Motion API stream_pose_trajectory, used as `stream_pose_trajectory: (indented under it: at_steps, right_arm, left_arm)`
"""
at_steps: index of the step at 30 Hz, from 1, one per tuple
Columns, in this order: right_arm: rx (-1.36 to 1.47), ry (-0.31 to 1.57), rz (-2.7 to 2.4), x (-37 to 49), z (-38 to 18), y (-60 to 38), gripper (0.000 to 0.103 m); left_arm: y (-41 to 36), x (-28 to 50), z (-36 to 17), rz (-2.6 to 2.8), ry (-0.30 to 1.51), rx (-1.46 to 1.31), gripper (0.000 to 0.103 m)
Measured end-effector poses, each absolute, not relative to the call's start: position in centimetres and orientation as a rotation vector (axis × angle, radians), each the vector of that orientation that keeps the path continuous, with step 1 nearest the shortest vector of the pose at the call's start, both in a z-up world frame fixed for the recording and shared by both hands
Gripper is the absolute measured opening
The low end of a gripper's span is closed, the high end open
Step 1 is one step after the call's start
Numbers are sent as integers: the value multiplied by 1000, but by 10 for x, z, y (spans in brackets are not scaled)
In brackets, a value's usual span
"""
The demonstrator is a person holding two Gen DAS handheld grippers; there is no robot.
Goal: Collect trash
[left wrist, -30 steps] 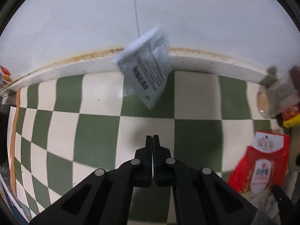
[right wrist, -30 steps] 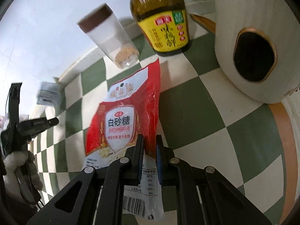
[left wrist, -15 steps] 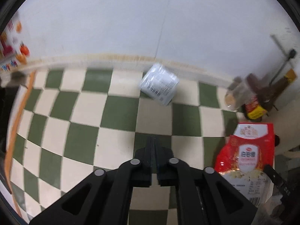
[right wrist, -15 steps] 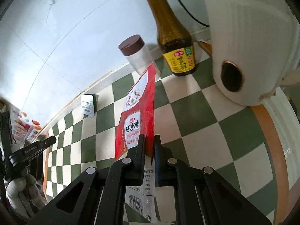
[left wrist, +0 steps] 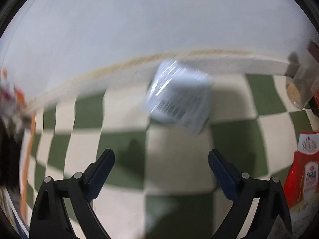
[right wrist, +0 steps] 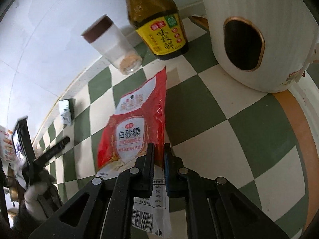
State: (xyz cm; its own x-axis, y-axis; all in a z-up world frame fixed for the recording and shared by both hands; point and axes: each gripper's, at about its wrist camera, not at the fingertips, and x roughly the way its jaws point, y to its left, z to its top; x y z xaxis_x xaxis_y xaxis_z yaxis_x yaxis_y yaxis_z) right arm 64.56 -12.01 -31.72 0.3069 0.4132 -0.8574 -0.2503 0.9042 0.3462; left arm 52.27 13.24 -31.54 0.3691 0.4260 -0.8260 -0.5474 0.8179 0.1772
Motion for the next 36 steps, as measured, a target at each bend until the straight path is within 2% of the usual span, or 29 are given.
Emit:
stream_pose_trajectory:
  at_steps: [5,7,8,9,10,11,13,22,36]
  right_arm:
    - [164,1187,428,652,-323,-120,9]
    - [174,1188,427,654,-323,-119,9]
    - [175,1186,428,655,-323,-119,9]
    - [176,1181,430,655,-320,-119,9]
    - [180,1177,432,656,-318,-119,9]
    - [184,1175,435,657,-316,-118,9]
    - [190,1166,442,657,-312,-118,9]
    - [226,1135,489,634,-292,-126,9]
    - [188,1003,583,492,-207,-162,7]
  left_arm:
    - [108,582,-334,669,1068,88,97]
    - [113,594,-342,681,1081,74,95]
    - [118,599,-345,686,1088,47,84]
    - [123,602,-348,682,1096,12,47]
    - [130,602,-352,668,1105,-39,24]
    - [137,601,-355,661,1112,-90,10]
    - [146,595,-357,637,1097,-171,4]
    - [132,507,-322,617,951,-247,1]
    - [114,295,-191,469,857,-382,3]
